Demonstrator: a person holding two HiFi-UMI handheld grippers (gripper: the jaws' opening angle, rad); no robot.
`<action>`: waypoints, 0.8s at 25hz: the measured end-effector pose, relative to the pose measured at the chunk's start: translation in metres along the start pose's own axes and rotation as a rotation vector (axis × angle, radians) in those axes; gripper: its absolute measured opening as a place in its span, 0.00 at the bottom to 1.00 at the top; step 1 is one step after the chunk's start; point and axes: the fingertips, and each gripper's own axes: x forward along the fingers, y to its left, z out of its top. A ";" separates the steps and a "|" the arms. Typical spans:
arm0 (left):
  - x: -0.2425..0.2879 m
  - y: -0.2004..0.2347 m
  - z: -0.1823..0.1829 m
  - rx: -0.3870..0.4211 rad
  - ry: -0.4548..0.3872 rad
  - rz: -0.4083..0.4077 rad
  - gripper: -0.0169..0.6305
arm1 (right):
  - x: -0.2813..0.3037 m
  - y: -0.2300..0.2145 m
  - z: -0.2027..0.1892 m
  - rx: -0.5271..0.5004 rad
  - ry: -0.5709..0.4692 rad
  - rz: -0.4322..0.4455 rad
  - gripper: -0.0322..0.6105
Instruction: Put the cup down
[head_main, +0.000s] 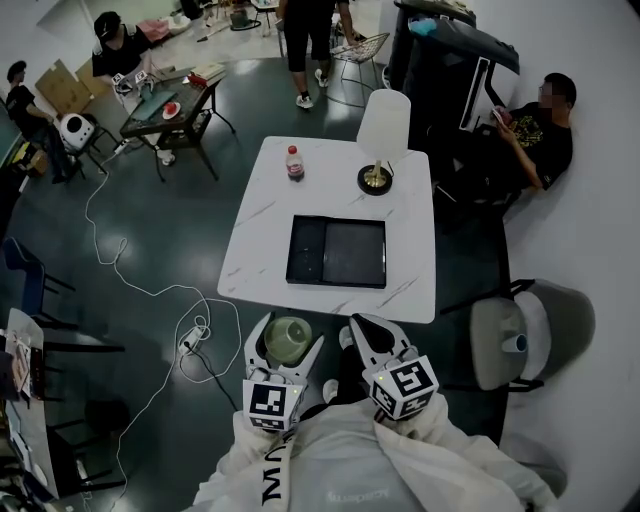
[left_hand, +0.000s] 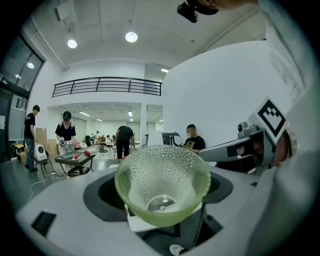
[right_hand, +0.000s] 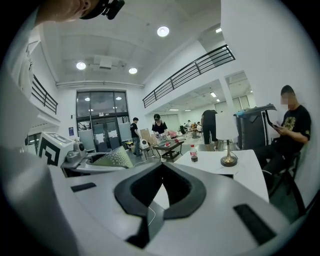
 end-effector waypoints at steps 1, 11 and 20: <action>0.003 0.003 0.001 0.005 -0.001 0.003 0.66 | 0.002 -0.003 0.002 -0.001 -0.002 -0.002 0.06; 0.043 0.013 0.010 0.012 -0.001 -0.002 0.66 | 0.030 -0.037 0.008 0.012 0.001 -0.009 0.06; 0.082 0.030 0.010 -0.004 0.014 0.007 0.66 | 0.058 -0.066 0.010 0.026 0.024 -0.012 0.06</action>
